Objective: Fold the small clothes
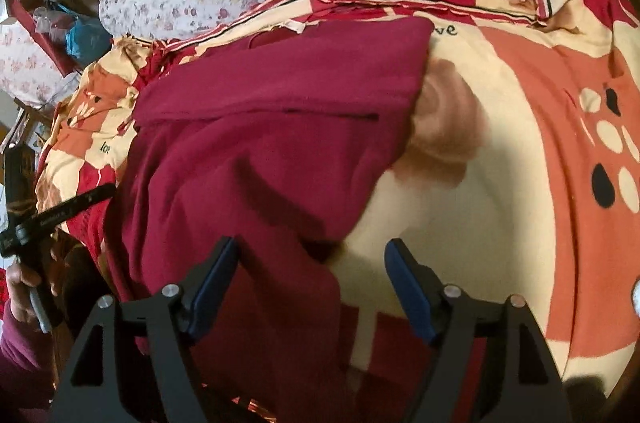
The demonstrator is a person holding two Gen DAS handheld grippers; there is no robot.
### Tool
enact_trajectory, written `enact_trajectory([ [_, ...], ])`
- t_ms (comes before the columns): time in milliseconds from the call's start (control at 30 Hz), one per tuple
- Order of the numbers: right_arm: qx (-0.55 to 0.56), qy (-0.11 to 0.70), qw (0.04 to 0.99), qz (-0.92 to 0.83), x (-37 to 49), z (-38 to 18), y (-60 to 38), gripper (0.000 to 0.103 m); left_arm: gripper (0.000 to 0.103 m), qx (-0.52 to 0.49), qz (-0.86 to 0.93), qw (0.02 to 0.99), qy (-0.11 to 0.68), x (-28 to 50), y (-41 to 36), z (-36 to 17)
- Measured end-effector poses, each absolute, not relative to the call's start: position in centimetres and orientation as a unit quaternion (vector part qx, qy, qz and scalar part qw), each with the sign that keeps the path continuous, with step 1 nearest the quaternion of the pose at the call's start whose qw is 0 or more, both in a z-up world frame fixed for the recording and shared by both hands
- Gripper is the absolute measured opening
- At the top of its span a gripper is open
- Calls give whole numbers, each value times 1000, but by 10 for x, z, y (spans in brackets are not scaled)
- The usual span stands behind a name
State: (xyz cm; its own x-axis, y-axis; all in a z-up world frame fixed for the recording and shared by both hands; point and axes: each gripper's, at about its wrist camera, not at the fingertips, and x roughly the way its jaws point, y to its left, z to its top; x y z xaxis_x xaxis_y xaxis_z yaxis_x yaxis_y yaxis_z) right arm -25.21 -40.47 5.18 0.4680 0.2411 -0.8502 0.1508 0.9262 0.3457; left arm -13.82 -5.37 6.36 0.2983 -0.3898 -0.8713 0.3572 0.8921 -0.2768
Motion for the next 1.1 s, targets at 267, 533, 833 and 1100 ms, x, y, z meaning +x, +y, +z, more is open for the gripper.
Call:
enact_trajectory([
  [267, 166, 520, 837, 32, -271, 56, -392, 79, 9, -42, -258, 798, 544, -165, -60, 71],
  [533, 123, 456, 857, 208, -304, 96, -311, 79, 9, -78, -247, 793, 552, -177, -43, 70],
  [833, 71, 511, 804, 297, -280, 37, -210, 79, 9, -114, -231, 787, 560, -193, -17, 68],
  [1100, 78, 502, 753, 418, -303, 37, -167, 79, 9, -136, -238, 765, 583, -211, -6, 57],
])
